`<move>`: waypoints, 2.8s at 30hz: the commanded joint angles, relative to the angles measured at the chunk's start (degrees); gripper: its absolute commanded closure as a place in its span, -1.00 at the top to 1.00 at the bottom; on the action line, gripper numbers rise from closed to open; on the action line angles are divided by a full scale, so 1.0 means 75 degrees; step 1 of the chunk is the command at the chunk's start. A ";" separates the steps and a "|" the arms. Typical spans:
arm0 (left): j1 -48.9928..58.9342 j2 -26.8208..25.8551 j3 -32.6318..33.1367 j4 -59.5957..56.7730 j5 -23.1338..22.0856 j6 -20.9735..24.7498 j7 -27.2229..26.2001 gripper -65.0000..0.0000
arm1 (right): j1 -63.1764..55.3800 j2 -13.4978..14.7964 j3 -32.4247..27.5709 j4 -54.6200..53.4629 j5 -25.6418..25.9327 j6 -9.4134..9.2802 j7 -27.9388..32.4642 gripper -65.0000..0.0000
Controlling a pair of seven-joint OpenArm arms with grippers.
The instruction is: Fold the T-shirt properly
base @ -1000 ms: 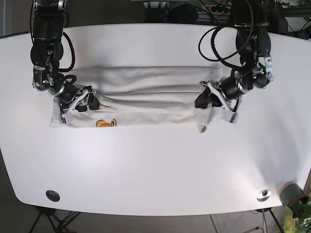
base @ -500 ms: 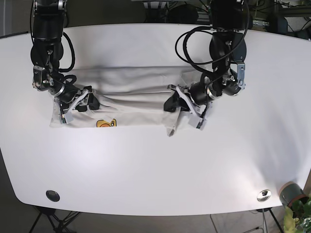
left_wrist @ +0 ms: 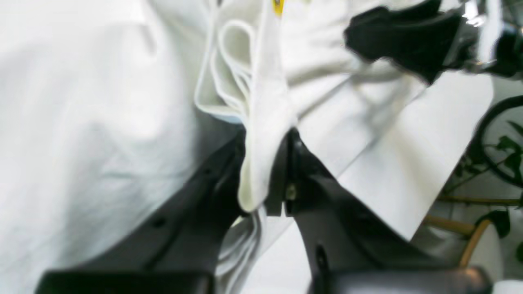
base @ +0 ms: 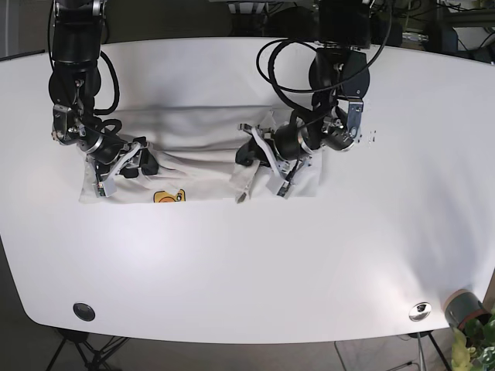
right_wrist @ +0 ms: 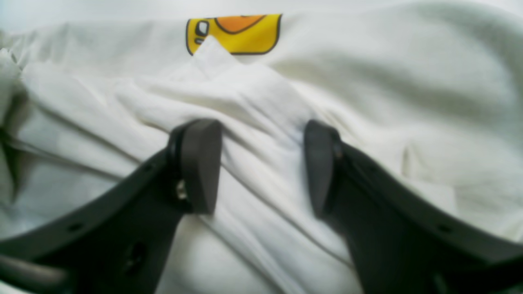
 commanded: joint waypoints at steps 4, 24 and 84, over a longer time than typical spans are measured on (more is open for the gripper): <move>-0.0390 0.0078 0.0016 -0.0462 -0.0183 -0.0028 -0.0315 -0.72 | -0.0011 0.0046 -0.0030 -0.0021 -0.0178 -0.0064 -0.0385 0.00; -0.0706 0.0266 0.1599 -0.0298 -0.0183 0.0921 -0.0385 0.17 | 0.0001 0.0046 -0.0053 -0.0021 -0.0178 -0.0064 -0.0385 0.00; -0.1996 -0.2043 -0.0570 -0.3088 -0.0183 -0.0438 -0.1979 0.29 | 0.0282 -0.0001 -0.1425 0.2370 0.3644 -0.0135 -0.1510 0.00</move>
